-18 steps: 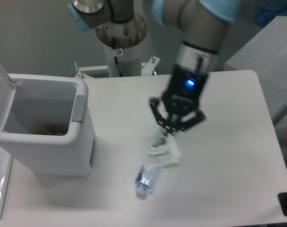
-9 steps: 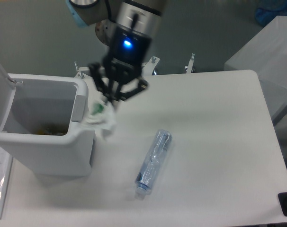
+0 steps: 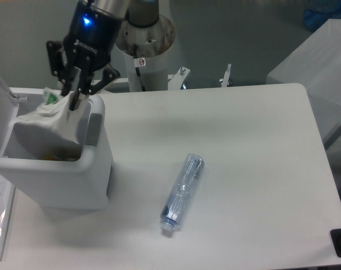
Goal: Place the trash in the trash can
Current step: 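Open the gripper to drop the wrapper into the bin, then move the gripper back over the clear water bottle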
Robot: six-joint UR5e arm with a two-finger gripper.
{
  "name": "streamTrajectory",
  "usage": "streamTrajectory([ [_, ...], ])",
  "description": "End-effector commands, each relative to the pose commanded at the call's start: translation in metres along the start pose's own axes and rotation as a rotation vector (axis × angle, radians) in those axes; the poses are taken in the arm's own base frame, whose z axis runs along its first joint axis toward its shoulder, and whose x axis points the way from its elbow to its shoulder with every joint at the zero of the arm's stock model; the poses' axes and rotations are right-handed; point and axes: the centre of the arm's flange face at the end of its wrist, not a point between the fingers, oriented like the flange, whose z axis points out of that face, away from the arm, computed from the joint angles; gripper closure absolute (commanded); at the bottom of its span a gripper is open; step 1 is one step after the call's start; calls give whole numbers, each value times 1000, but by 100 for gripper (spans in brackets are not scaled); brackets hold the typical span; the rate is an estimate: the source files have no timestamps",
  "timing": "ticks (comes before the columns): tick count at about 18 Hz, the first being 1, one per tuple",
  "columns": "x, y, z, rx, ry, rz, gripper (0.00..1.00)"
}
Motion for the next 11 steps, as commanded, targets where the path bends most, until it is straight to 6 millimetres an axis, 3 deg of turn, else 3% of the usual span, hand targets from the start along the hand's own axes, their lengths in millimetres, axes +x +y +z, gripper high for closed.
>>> streamTrajectory([
  [5, -1, 4, 3, -9, 2, -15, 0],
  [7, -10, 2, 3, -6, -7, -23, 0],
  [11, -86, 25, 1, -19, -66, -140, 0],
])
